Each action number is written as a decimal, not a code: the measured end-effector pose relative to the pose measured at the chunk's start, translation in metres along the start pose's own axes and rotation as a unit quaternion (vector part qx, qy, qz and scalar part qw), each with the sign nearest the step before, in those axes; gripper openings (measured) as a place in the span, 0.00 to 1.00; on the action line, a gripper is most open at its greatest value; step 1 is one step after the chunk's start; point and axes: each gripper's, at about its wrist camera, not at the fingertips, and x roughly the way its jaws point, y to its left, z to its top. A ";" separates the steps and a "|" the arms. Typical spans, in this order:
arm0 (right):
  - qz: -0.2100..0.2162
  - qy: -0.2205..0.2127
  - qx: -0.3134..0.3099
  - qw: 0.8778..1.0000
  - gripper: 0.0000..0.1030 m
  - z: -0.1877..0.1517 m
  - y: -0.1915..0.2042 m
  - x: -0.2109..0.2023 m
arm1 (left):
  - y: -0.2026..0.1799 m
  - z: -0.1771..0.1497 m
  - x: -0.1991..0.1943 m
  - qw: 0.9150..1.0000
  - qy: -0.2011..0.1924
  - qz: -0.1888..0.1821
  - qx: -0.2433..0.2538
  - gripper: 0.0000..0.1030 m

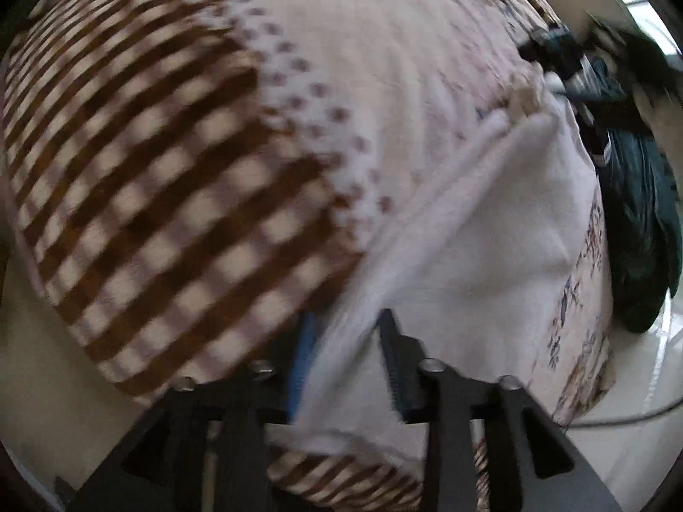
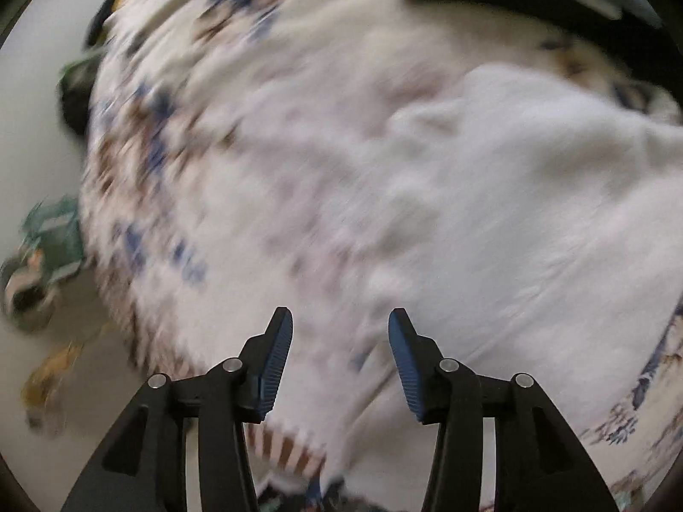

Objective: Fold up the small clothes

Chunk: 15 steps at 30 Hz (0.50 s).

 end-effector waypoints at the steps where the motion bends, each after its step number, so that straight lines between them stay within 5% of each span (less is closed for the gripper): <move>1: -0.005 -0.003 -0.009 1.000 0.52 -0.009 0.001 -0.003 | 0.010 0.001 -0.007 1.000 0.000 -0.010 -0.011 0.33; 8: -0.077 -0.031 -0.008 0.997 0.52 -0.130 -0.057 -0.018 | 0.008 0.011 -0.021 0.999 0.011 -0.017 0.028 0.34; 15: -0.047 0.072 0.135 0.987 0.52 -0.287 -0.148 0.058 | -0.030 -0.003 0.000 0.992 0.037 0.023 0.116 0.32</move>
